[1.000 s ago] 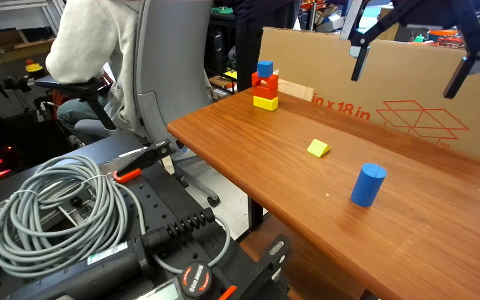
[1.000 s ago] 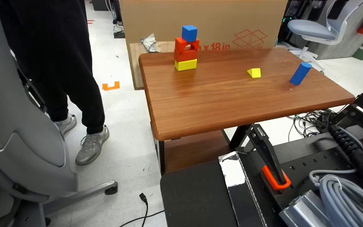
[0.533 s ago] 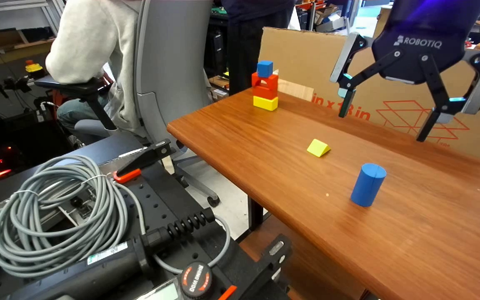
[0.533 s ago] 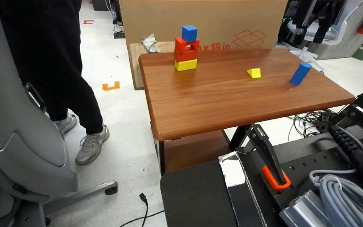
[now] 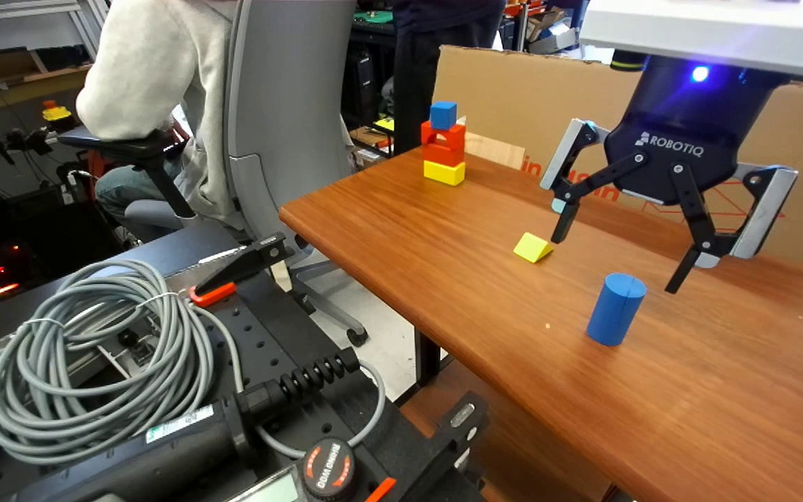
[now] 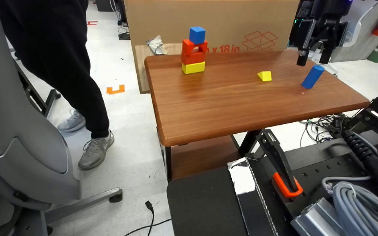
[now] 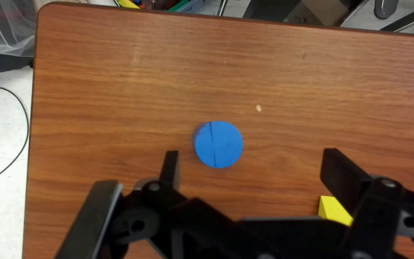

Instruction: Put the blue cylindrical block on the blue square block

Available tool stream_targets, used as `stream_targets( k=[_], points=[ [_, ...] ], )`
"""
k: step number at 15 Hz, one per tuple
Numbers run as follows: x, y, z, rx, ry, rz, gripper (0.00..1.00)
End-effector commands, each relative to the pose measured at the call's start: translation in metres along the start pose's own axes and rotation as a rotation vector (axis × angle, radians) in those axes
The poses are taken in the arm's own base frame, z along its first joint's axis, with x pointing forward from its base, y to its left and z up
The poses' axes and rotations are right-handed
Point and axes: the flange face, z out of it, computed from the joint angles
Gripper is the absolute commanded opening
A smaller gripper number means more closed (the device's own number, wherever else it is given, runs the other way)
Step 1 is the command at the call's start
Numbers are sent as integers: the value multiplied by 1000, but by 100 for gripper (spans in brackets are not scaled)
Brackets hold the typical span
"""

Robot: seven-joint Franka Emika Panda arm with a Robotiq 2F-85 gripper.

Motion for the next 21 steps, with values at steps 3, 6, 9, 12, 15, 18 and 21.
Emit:
stream_targets(
  k=[3,6,9,12,15,18,21],
  points=[
    [0,3,15,-19,-8,71,100],
    [-3,5,20,-16,-15,112,100],
    [-1,7,22,-20,-19,144,72],
    [-1,9,22,-17,-18,172,49],
    [-2,12,18,-10,-7,191,27],
    [-3,15,14,-14,8,207,9],
    [0,14,3,-22,34,196,9]
  ],
)
